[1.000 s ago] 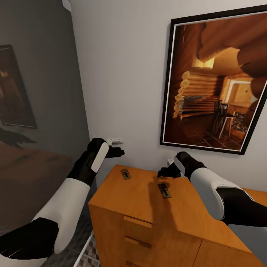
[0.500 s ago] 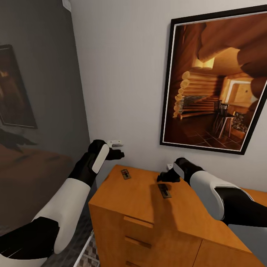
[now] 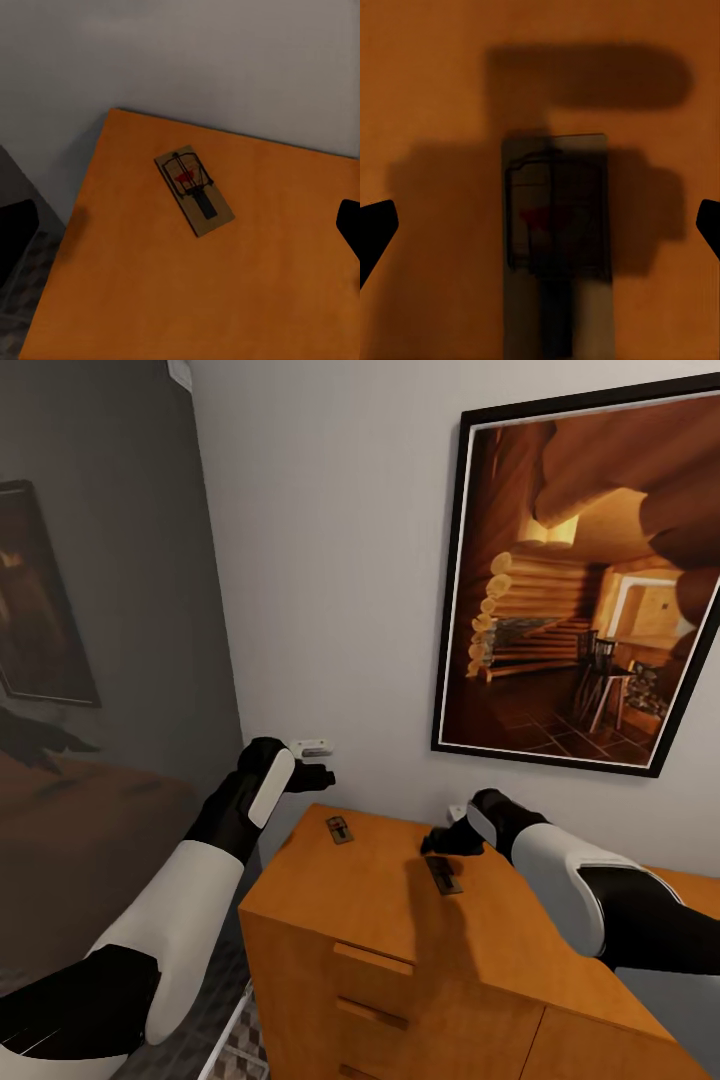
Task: Take the four mousetraps from the cabinet in the bathroom and place them on the bathroom floor. Make sure all four end up on the same floor surface, and ensure that at least two of them are either under or directly next to the same bathroom sink.
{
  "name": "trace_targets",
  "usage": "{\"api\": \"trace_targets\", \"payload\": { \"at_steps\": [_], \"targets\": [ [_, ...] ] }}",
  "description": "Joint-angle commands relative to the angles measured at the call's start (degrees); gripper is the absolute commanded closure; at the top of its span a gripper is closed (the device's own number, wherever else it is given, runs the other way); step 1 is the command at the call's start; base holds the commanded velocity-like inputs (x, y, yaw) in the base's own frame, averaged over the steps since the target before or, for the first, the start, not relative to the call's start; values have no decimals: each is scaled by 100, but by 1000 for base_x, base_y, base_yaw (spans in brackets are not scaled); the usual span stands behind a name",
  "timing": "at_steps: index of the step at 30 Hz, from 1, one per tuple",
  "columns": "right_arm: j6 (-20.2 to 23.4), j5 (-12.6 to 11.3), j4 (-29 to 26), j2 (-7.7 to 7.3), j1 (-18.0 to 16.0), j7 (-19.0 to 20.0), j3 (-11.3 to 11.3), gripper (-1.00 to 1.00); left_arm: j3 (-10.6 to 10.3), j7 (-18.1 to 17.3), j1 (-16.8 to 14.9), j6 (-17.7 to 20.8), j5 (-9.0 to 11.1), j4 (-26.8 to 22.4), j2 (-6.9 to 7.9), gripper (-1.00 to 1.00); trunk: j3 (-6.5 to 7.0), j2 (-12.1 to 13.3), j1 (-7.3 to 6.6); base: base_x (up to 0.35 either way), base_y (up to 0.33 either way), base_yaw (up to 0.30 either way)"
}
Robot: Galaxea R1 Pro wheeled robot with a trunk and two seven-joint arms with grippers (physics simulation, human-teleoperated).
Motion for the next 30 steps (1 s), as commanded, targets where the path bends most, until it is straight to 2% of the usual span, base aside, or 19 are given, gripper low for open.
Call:
{"api": "trace_targets", "payload": {
  "at_steps": [1,16,23,30],
  "targets": [
    [18,73,-7,1,8,33,-21,-100,-8,58,-5,14,61,-4,1,-100,-8,-6,1,0,0,0],
    [-287,204,184,-10,160,69,-30,-100,-8,57,-5,14,65,-4,1,-100,-8,-6,1,0,0,0],
    [-498,216,340,-120,169,162,-30,-100,-8,54,-5,14,64,-4,1,-100,-8,-6,1,0,0,0],
    [-536,217,371,-153,171,209,-30,-100,-8,50,-5,14,65,-4,-4,-100,-8,-6,1,0,0,0]
  ]
}}
